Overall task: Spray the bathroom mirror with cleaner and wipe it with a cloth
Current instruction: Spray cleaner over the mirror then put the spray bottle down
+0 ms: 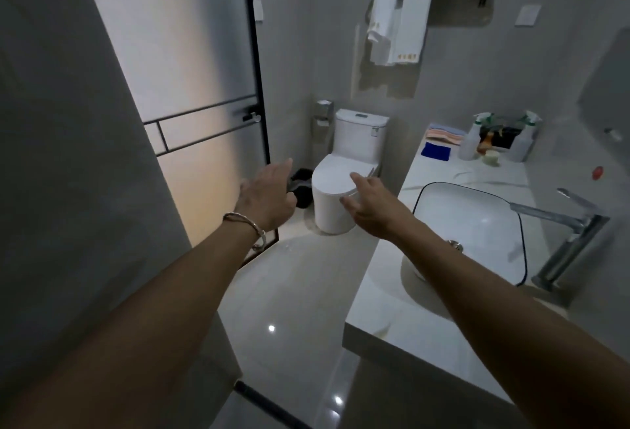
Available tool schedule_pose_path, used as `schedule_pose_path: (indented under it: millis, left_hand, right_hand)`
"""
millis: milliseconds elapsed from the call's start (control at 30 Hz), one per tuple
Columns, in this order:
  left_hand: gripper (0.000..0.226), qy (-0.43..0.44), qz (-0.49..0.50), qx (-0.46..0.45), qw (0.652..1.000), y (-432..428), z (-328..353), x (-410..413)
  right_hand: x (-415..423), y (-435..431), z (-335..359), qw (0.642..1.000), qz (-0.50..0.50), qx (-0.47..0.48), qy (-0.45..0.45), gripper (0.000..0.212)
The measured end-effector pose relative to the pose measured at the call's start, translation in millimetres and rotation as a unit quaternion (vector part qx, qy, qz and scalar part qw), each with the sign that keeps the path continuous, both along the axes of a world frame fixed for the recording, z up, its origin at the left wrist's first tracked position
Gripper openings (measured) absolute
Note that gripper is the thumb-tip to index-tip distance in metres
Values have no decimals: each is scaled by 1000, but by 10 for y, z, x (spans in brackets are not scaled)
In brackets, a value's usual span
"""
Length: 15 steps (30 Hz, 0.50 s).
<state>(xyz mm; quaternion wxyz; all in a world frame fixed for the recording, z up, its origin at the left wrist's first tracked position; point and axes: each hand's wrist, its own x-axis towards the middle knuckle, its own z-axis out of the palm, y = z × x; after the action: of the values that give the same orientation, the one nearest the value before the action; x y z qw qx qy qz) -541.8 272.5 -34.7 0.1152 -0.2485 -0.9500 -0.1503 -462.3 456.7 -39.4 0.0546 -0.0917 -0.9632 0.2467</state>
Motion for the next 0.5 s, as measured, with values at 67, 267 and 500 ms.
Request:
schedule_pose_path:
  millis: [67, 267, 500]
  left_hand:
    - [63, -1, -7, -11, 1000, 61, -52, -123]
    - [67, -5, -30, 0, 1000, 173, -171, -906]
    - [70, 24, -65, 0, 998, 304, -174, -2168]
  right_hand:
    - [-174, 58, -60, 1000, 7, -5, -4, 61]
    - [-832, 295, -48, 1000, -16, 20, -5, 62]
    - [-2059, 335, 51, 998, -49, 36, 30, 61]
